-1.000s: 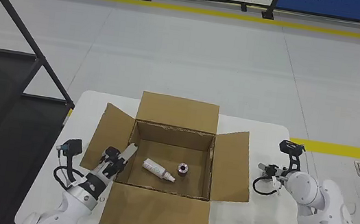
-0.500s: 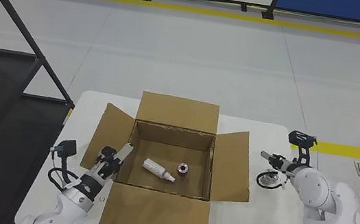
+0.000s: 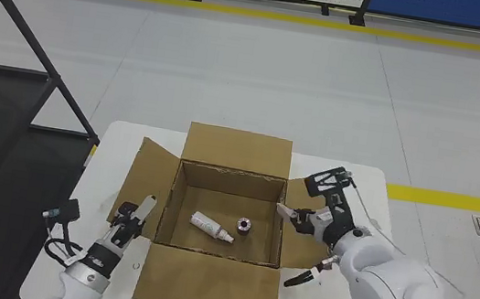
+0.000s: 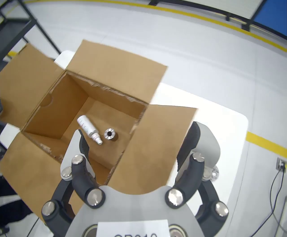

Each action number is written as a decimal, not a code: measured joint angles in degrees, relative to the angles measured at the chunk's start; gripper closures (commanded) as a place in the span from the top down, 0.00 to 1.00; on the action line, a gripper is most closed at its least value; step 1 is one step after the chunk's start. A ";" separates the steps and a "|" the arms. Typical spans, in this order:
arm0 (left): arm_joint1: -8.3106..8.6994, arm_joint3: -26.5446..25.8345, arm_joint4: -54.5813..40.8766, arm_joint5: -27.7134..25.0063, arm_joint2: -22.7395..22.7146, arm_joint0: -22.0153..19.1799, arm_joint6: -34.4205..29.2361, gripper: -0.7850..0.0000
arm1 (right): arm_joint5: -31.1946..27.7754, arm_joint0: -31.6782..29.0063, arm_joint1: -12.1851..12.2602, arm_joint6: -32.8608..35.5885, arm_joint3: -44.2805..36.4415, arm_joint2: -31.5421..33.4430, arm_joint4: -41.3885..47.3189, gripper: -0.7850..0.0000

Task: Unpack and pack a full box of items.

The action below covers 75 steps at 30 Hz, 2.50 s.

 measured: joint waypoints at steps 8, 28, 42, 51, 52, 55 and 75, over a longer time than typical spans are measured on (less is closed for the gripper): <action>-0.05 -0.64 -3.95 -2.74 -3.72 3.74 2.24 1.00 | -1.50 17.05 -4.02 6.88 20.39 -16.33 6.91 1.00; -0.02 -0.03 -5.32 -3.77 -5.02 3.83 0.30 1.00 | -6.25 34.92 -15.01 4.74 60.57 -35.75 15.43 0.75; 0.00 0.13 -4.89 -3.33 -4.95 3.26 -0.35 1.00 | -8.68 37.69 -19.64 2.26 72.81 -38.21 18.06 0.48; -0.03 0.05 -4.78 -3.22 -4.99 3.34 -0.30 1.00 | -10.06 39.09 -21.50 0.82 76.79 -38.29 18.41 0.00; -0.03 0.08 -4.83 -3.26 -4.99 3.33 -0.37 1.00 | -10.16 39.26 -21.57 0.59 76.79 -38.16 18.23 0.00; -0.02 0.20 -4.89 -3.28 -4.98 3.16 -0.63 1.00 | -10.73 39.57 -21.46 0.48 75.68 -37.45 18.00 0.00; 0.00 0.50 -2.31 -0.90 -1.46 -1.01 -3.40 1.00 | -2.87 7.59 -6.16 10.07 9.98 -3.58 -4.61 0.00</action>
